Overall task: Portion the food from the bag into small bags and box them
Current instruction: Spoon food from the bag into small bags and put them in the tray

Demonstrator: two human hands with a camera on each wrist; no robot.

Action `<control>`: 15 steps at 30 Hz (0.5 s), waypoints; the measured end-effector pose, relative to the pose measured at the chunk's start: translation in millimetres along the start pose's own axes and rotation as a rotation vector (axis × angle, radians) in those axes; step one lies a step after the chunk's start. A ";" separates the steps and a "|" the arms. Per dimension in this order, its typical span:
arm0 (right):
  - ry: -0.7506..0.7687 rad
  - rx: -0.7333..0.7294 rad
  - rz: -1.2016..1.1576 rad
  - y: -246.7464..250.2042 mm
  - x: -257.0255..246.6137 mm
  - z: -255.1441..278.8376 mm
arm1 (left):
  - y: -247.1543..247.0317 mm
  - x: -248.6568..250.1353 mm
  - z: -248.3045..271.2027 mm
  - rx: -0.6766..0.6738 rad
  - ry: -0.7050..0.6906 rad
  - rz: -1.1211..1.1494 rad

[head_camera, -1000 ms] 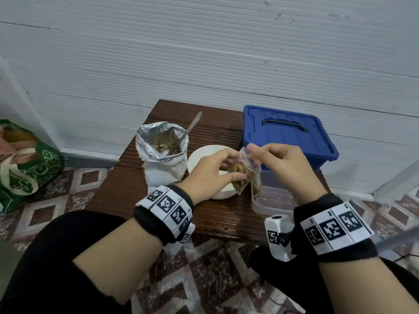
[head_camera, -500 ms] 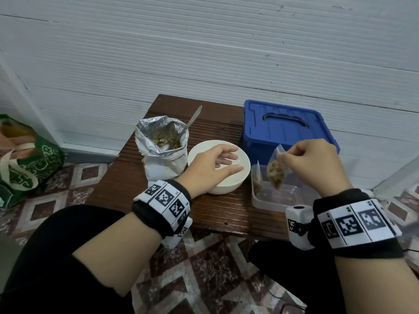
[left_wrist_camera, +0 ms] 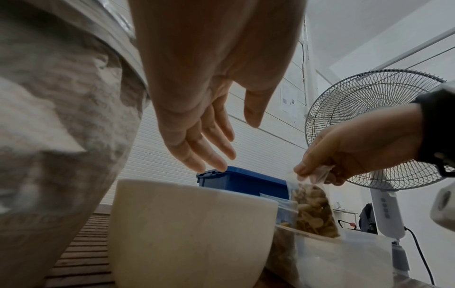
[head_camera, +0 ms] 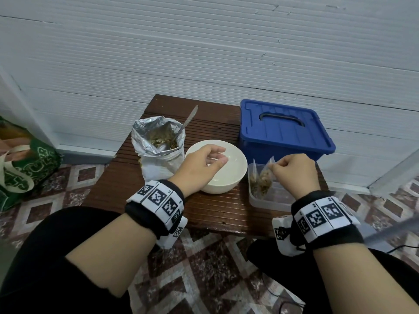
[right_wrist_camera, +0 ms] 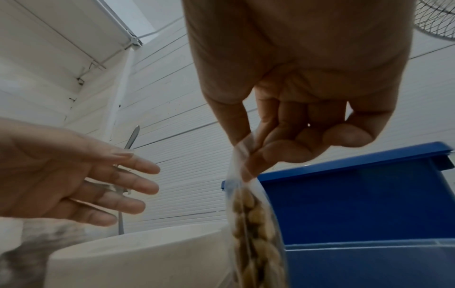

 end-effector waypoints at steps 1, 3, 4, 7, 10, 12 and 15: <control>-0.004 -0.020 -0.010 -0.4 0.3 -1.0 | 0.1 -0.1 0.1 -0.003 0.005 -0.003; -0.031 -0.105 -0.027 -3.8 0.9 -1.6 | 0.0 0.1 0.7 -0.012 0.015 -0.011; -0.048 -0.148 -0.022 -6.5 1.6 -1.7 | -0.3 0.3 0.9 -0.018 0.020 -0.016; -0.090 -0.254 -0.003 -15.5 5.7 -1.8 | -1.0 0.5 1.6 -0.031 0.035 -0.030; -0.115 -0.342 -0.032 -22.5 9.8 -3.2 | 0.0 1.0 2.1 -0.029 0.041 -0.028; -0.115 -0.360 -0.054 -22.3 8.6 -2.9 | 0.9 1.8 2.6 -0.027 0.046 -0.033; -0.102 -0.362 -0.054 -18.5 4.9 -2.0 | 1.4 0.7 2.6 -0.019 0.050 -0.033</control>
Point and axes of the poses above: each hand's wrist, its own z-axis away from the middle knuckle, its own y-axis out of the back of the hand, x = y × z, the point moved 2 cm from there along -z, towards the middle knuckle, and after that the axes turned 13 degrees about -x, right-handed, at the moved point
